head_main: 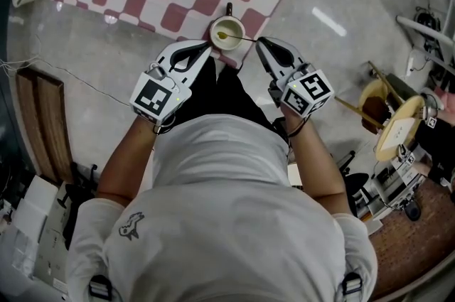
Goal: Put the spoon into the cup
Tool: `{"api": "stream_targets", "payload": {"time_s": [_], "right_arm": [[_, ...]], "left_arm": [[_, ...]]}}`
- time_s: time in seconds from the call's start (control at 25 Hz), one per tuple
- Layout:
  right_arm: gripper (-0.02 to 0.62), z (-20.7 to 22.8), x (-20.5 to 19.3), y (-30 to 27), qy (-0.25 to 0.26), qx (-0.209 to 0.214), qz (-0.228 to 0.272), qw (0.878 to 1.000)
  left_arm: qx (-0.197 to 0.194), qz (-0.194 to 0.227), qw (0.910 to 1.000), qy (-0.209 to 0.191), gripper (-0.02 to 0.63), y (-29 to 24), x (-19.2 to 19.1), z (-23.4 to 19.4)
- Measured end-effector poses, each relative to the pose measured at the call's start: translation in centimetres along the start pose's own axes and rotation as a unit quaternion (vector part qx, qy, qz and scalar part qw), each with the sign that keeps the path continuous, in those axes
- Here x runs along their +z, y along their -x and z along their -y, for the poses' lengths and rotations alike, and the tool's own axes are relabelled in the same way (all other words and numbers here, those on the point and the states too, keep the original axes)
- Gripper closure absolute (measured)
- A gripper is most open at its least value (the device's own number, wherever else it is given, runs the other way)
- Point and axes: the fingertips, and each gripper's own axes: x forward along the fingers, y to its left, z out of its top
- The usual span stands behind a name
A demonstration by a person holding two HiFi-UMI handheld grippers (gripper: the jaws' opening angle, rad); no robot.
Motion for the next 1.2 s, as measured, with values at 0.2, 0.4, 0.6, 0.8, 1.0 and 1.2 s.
{"api": "stream_targets", "payload": {"time_s": [0.2,0.4,0.6,0.8,1.0,1.2], "right_arm": [[0.560,0.4,-0.8,-1.1,-0.003,0.007,-0.019,1.000],[0.560,1.0,-1.2,-1.8,-0.007,0.004,-0.029,1.000],[0.560,1.3,-1.7,-2.4,-0.012,0.004,-0.039,0.999],[0.560,1.8,-1.9,-2.8,-0.017,0.002,-0.046,0.999],[0.558,2.5,-2.1,-3.1,-0.019,-0.007,-0.051,0.999],[0.558,3.2,-2.6,-3.6,-0.026,-0.015,-0.058,0.998]], "left_arm": [[0.000,-0.002,1.0000,0.009,0.592,-0.1,-0.5,-0.5],[-0.002,-0.002,0.9999,0.016,0.592,-0.6,-0.7,-0.6],[0.004,-0.004,0.9998,0.019,0.592,-0.9,-1.0,-1.1],[0.009,-0.003,0.9997,0.020,0.592,-1.4,-0.8,-1.6],[0.000,-0.005,0.9998,0.019,0.592,-1.7,-0.8,-1.5],[-0.005,-0.008,0.9998,0.020,0.592,-1.9,-1.1,-1.8]]}}
